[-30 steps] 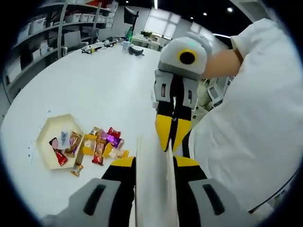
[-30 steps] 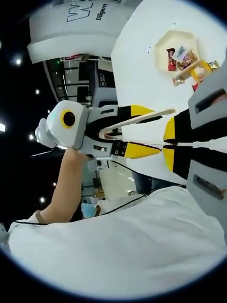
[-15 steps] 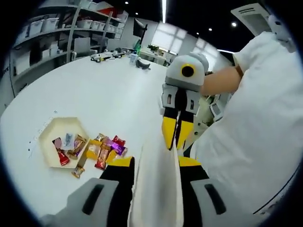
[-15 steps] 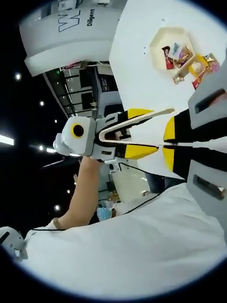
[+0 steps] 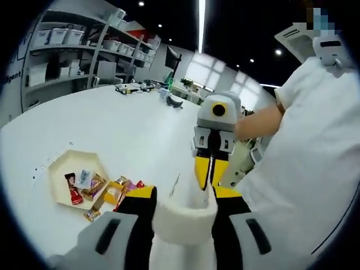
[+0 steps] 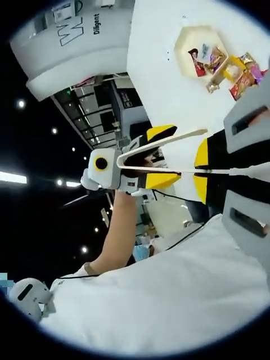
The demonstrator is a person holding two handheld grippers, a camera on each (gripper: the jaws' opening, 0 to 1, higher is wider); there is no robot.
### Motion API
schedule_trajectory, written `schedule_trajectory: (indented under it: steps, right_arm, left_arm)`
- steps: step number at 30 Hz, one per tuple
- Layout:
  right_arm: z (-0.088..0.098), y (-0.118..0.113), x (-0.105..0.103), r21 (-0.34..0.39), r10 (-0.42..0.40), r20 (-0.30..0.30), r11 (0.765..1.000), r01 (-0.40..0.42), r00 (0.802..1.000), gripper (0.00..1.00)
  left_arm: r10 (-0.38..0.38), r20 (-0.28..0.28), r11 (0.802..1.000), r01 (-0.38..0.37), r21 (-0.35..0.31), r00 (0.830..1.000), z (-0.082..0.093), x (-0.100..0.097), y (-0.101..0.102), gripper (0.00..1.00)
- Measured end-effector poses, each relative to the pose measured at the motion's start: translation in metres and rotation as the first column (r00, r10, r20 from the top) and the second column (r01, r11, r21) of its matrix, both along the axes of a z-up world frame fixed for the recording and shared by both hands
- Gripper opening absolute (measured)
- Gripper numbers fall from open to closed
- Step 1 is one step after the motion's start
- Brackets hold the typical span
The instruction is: Place the target food into the container with the food tongs after gripping and lifting it, then release it inside without dropping or visibly crushing the food.
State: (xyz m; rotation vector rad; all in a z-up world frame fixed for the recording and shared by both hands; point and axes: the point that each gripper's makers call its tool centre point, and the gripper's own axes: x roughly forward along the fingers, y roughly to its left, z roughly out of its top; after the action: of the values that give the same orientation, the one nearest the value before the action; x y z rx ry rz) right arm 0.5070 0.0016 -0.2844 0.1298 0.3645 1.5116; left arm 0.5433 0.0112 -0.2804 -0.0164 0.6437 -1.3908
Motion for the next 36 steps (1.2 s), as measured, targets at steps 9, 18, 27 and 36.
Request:
schedule_trajectory:
  steps: [9, 18, 27, 36]
  right_arm:
    - [0.009, 0.004, -0.004, 0.051, 0.031, -0.042, 0.998, -0.029, 0.999, 0.0]
    - [0.019, 0.009, -0.011, 0.078, 0.089, -0.062, 0.993, -0.084, 0.994, 0.0]
    - [0.02, 0.011, -0.014, 0.078, 0.113, -0.07, 0.991, -0.107, 0.991, 0.0]
    - [0.02, 0.011, -0.016, 0.073, 0.118, -0.074, 0.991, -0.112, 0.99, 0.0]
  left_arm:
    - [-0.027, 0.0, 0.997, 0.027, -0.067, 1.0, 0.011, -0.007, -0.009, 0.32]
    - [-0.085, 0.004, 0.992, 0.085, -0.091, 0.996, 0.016, -0.02, -0.019, 0.29]
    - [-0.104, 0.016, 0.99, 0.105, -0.099, 0.994, 0.02, -0.023, -0.019, 0.27]
    - [-0.106, 0.016, 0.989, 0.107, -0.098, 0.994, 0.02, -0.026, -0.019, 0.23]
